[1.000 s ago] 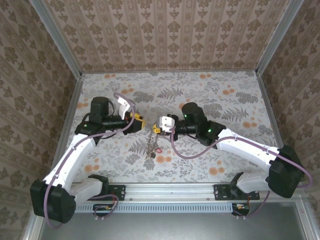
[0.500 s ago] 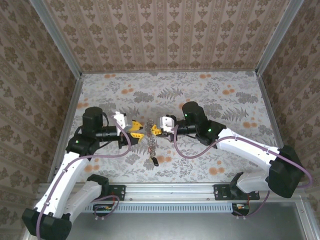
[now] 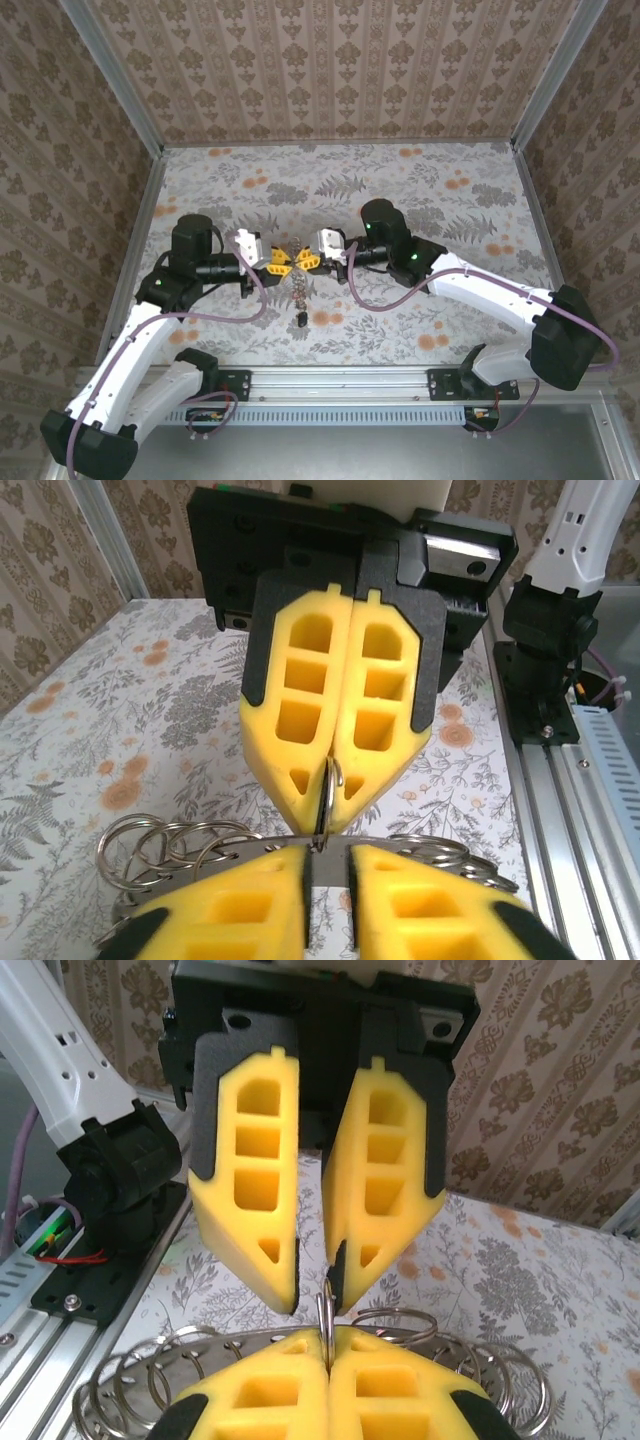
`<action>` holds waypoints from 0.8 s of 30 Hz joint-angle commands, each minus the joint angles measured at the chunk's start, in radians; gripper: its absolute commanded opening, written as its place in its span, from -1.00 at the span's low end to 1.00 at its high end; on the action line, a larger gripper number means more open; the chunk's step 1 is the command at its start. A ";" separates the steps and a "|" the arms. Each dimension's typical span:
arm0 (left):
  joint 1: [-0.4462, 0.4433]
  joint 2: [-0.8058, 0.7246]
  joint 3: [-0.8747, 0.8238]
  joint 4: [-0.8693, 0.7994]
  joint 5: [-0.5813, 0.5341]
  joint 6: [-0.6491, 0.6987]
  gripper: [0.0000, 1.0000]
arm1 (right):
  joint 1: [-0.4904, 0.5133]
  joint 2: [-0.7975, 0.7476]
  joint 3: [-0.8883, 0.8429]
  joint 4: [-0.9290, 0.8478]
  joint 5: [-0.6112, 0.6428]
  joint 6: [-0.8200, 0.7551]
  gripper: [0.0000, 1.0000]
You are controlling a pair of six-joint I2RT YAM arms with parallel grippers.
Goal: Put the keys on the keyring
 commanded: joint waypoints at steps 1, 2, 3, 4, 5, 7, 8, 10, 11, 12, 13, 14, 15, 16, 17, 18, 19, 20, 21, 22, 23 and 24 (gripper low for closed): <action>-0.006 0.001 0.010 0.018 0.013 0.035 -0.74 | 0.008 0.006 0.050 0.036 -0.056 0.010 -1.00; -0.006 0.006 0.016 0.020 0.017 0.037 -0.76 | 0.009 0.009 0.053 0.032 -0.057 0.010 -1.00; -0.007 0.009 0.015 0.022 0.020 0.037 -0.75 | 0.009 0.011 0.055 0.030 -0.056 0.010 -1.00; -0.008 0.011 0.017 0.026 0.022 0.038 -0.75 | 0.011 0.014 0.057 0.025 -0.056 0.008 -1.00; -0.010 0.012 0.015 0.032 0.022 0.038 -0.75 | 0.011 0.018 0.058 0.026 -0.055 0.007 -1.00; -0.013 0.011 0.013 0.041 0.020 0.040 -0.74 | 0.012 0.024 0.062 0.022 -0.053 0.004 -1.00; -0.013 0.011 0.015 0.043 0.017 0.041 -0.74 | 0.012 0.027 0.065 0.021 -0.053 0.005 -1.00; -0.013 0.011 0.020 0.041 0.009 0.042 -0.74 | 0.014 0.028 0.071 0.019 -0.055 0.004 -1.00; -0.013 0.011 0.024 0.042 0.007 0.044 -0.74 | 0.015 0.028 0.074 0.018 -0.056 0.004 -1.00; -0.013 0.011 0.027 0.043 0.005 0.044 -0.74 | 0.016 0.028 0.078 0.015 -0.058 0.001 -1.00; -0.013 0.011 0.028 0.045 0.003 0.044 -0.73 | 0.018 0.048 0.082 0.012 -0.059 -0.002 -1.00; -0.013 0.011 0.028 0.045 0.001 0.044 -0.72 | 0.020 0.058 0.084 0.012 -0.059 -0.002 -1.00; -0.013 0.011 0.029 0.047 0.000 0.043 -0.71 | 0.022 0.059 0.087 0.011 -0.058 -0.004 -1.00; -0.013 0.011 0.030 0.052 -0.002 0.038 -0.69 | 0.023 0.063 0.089 0.006 -0.055 -0.006 -1.00; -0.014 0.009 0.030 0.054 -0.002 0.035 -0.66 | 0.025 0.065 0.091 0.004 -0.051 -0.008 -1.00; -0.015 0.008 0.029 0.060 -0.005 0.031 -0.62 | 0.026 0.067 0.093 0.002 -0.043 -0.011 -1.00; -0.016 0.005 0.027 0.067 -0.006 0.026 -0.60 | 0.028 0.068 0.091 -0.002 -0.031 -0.011 -1.00; -0.017 0.003 0.025 0.072 -0.008 0.021 -0.59 | 0.031 0.066 0.090 -0.004 -0.019 -0.011 -1.00; -0.017 0.000 0.023 0.076 -0.009 0.019 -0.59 | 0.030 0.065 0.089 -0.004 -0.012 -0.011 -1.00; -0.018 -0.003 0.021 0.079 -0.006 0.016 -0.61 | 0.031 0.063 0.086 -0.003 -0.007 -0.012 -1.00; -0.019 -0.004 0.020 0.080 -0.005 0.013 -0.65 | 0.033 0.062 0.085 -0.003 -0.005 -0.011 -1.00; -0.019 -0.006 0.021 0.080 0.001 0.010 -0.70 | 0.033 0.060 0.083 -0.004 -0.005 -0.011 -1.00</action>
